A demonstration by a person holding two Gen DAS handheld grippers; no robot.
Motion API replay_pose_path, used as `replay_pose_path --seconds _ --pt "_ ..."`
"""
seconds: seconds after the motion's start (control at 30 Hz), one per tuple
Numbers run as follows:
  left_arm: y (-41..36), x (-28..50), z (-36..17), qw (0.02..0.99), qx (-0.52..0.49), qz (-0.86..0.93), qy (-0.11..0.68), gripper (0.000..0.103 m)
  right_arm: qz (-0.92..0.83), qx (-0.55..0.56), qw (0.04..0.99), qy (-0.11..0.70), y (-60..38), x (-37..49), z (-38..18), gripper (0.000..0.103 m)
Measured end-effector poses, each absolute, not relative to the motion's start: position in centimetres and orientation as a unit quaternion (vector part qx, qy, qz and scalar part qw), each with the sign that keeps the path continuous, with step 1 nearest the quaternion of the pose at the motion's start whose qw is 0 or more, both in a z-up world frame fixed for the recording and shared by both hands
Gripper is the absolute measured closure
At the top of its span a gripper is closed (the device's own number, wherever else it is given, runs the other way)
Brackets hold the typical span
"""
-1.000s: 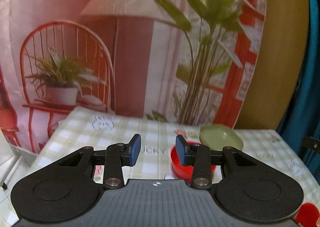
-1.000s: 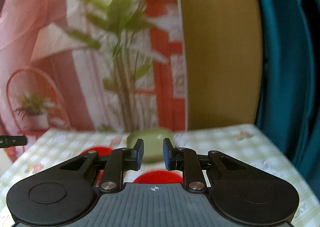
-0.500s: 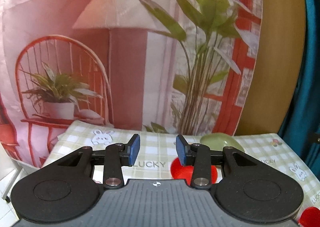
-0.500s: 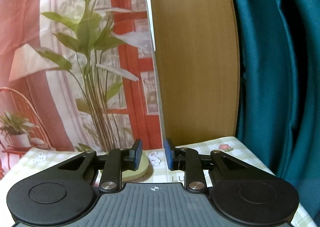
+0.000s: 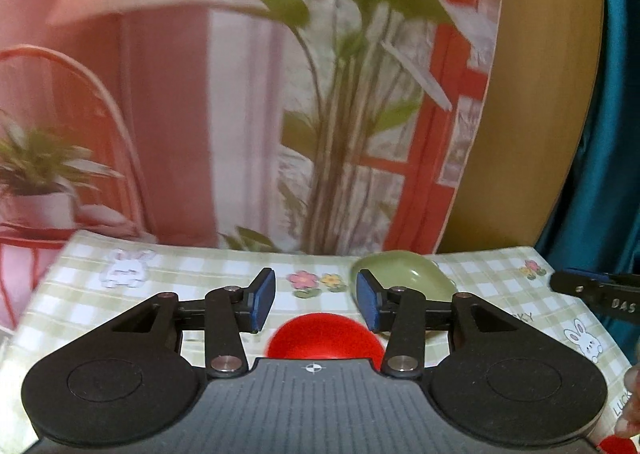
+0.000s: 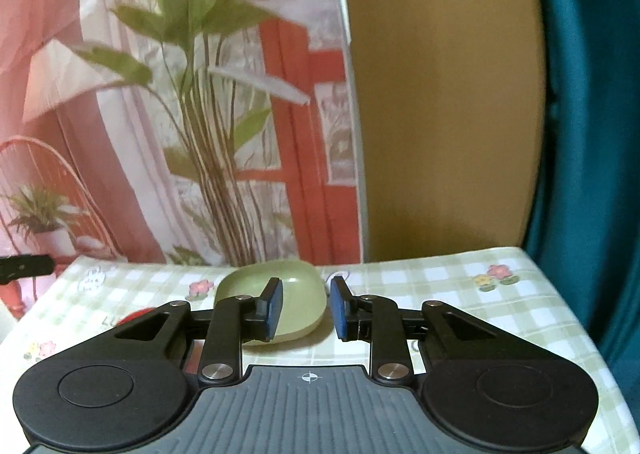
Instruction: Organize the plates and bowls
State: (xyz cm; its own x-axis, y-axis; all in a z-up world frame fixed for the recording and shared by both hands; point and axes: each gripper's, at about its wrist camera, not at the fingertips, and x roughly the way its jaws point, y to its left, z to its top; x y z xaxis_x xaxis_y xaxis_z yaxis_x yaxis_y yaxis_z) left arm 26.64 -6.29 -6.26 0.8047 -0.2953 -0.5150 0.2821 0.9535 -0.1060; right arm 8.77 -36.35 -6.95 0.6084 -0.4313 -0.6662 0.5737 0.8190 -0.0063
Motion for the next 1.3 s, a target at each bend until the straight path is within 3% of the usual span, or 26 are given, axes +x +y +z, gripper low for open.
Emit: replay_pose_path --seconds 0.6,1.3 --pt "-14.3 38.4 -13.8 0.911 0.004 -0.166 0.377 0.056 -0.240 0.121 0.859 0.436 -45.0 15.6 -15.3 0.077" --pt "-15.9 43.3 -18.5 0.875 0.007 -0.140 0.463 0.057 -0.222 0.152 0.824 0.498 -47.5 19.4 -22.3 0.081"
